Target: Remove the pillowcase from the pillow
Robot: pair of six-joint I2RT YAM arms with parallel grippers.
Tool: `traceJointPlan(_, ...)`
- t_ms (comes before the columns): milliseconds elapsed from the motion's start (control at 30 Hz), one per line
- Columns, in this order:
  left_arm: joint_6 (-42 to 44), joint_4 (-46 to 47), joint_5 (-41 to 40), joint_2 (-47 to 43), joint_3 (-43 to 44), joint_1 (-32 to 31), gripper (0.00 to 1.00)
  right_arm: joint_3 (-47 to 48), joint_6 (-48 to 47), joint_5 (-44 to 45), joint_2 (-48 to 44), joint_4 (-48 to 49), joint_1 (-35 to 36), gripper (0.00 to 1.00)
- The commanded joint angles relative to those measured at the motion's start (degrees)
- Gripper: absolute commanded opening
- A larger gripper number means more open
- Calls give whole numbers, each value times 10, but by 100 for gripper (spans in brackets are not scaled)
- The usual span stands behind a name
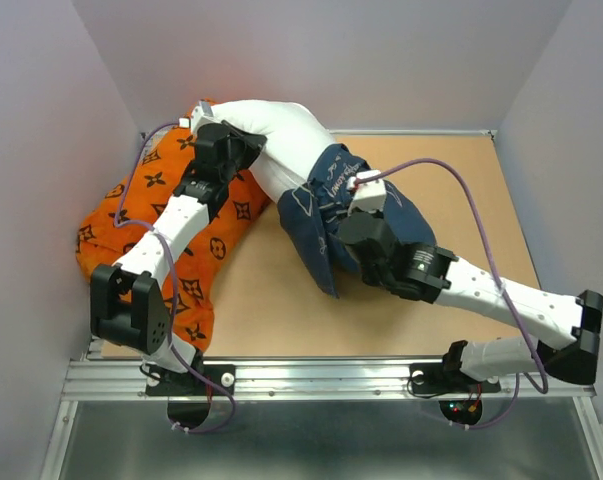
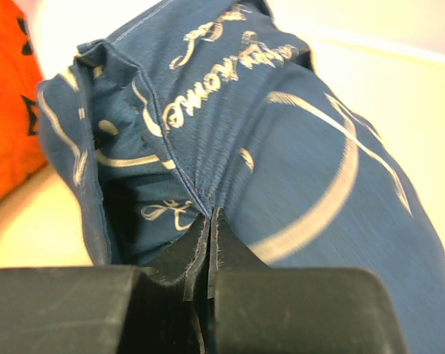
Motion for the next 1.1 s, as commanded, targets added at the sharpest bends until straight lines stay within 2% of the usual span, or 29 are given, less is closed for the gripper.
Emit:
traceJointPlan(0,46,9,-104,-1,77,67,0,-29,127,58,-99,-120,7,1)
traceJointPlan(100,65,6,-112,0,105,96,0,-38,196,73,-154,-193,4,1)
traceJointPlan(300,68,2,-111,6,133,138,0,8,259,98,-207,-294,5,1)
traceJointPlan(567,78,-8,-92,12,178,196,0,126,224,123,-238,-319,5,1)
traceJointPlan(767,76,-31,-75,48,248,232,0,171,207,141,-253,-337,5,1)
traceJointPlan(1067,84,-47,-75,73,295,271,0,238,179,167,-276,-360,5,0)
